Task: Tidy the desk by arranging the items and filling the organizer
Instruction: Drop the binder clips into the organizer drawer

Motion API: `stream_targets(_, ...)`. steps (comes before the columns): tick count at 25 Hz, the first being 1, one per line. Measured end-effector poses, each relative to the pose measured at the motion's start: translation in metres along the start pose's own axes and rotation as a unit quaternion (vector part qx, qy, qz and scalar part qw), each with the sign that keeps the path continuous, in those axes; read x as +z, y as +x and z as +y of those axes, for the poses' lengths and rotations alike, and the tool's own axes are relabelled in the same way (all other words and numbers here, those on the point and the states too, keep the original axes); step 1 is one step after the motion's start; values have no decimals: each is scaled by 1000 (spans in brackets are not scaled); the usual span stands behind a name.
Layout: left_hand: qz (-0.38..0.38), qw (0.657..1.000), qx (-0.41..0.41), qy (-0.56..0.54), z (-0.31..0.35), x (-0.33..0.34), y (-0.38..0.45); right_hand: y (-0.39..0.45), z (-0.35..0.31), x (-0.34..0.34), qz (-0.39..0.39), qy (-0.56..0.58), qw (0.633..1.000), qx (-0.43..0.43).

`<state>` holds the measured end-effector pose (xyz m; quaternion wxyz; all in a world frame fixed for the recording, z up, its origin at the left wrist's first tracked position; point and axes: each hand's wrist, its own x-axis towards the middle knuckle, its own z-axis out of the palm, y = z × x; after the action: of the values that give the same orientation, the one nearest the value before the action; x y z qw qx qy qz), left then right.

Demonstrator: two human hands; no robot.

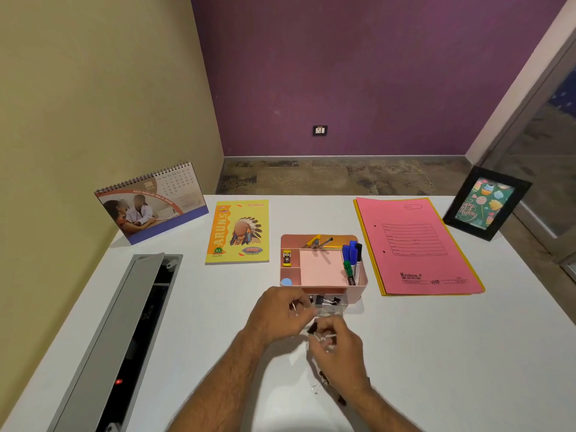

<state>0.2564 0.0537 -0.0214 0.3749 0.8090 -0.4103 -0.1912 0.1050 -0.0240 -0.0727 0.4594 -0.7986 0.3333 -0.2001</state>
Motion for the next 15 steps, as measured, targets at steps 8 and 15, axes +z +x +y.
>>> stream_targets(8,-3,992,-49,-113,7,5,5,10,-20,-22,18,73,997,-34)
stream_targets(15,51,992,56,105,4,4,17,-20,26,-24,-152,-205,967,-11)
